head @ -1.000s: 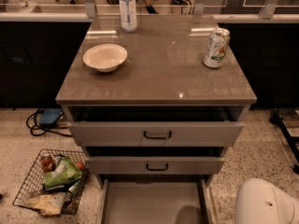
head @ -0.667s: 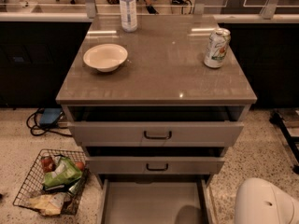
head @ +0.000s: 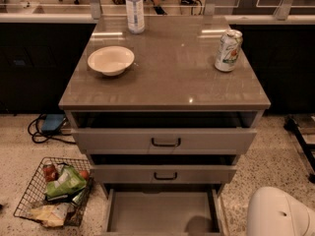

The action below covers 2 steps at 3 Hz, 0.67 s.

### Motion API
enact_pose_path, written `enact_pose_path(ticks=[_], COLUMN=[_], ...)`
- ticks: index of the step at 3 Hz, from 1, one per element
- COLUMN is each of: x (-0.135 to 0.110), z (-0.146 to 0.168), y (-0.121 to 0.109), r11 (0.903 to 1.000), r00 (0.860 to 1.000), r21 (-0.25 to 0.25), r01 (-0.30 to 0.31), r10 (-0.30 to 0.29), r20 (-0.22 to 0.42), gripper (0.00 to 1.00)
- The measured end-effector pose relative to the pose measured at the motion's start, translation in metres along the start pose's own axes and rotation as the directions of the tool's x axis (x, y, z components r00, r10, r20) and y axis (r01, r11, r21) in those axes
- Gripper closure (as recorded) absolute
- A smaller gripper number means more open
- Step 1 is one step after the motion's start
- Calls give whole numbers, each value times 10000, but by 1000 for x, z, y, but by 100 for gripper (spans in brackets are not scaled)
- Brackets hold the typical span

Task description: Close bottom drawer

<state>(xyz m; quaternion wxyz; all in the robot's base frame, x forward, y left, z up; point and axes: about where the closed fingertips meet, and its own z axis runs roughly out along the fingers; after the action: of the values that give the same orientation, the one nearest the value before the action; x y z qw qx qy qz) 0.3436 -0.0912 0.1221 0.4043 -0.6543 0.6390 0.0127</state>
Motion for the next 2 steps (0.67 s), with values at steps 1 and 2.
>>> enact_pose_path(ticks=[1,2], x=[2,8], z=[2,13], y=[-4,-28], r11=[9995,9928], r00=[9999,9979], r21=[296,1008], r01=[120,643], r10=[-118,-627], r20=[-89,-186], gripper=[100,100])
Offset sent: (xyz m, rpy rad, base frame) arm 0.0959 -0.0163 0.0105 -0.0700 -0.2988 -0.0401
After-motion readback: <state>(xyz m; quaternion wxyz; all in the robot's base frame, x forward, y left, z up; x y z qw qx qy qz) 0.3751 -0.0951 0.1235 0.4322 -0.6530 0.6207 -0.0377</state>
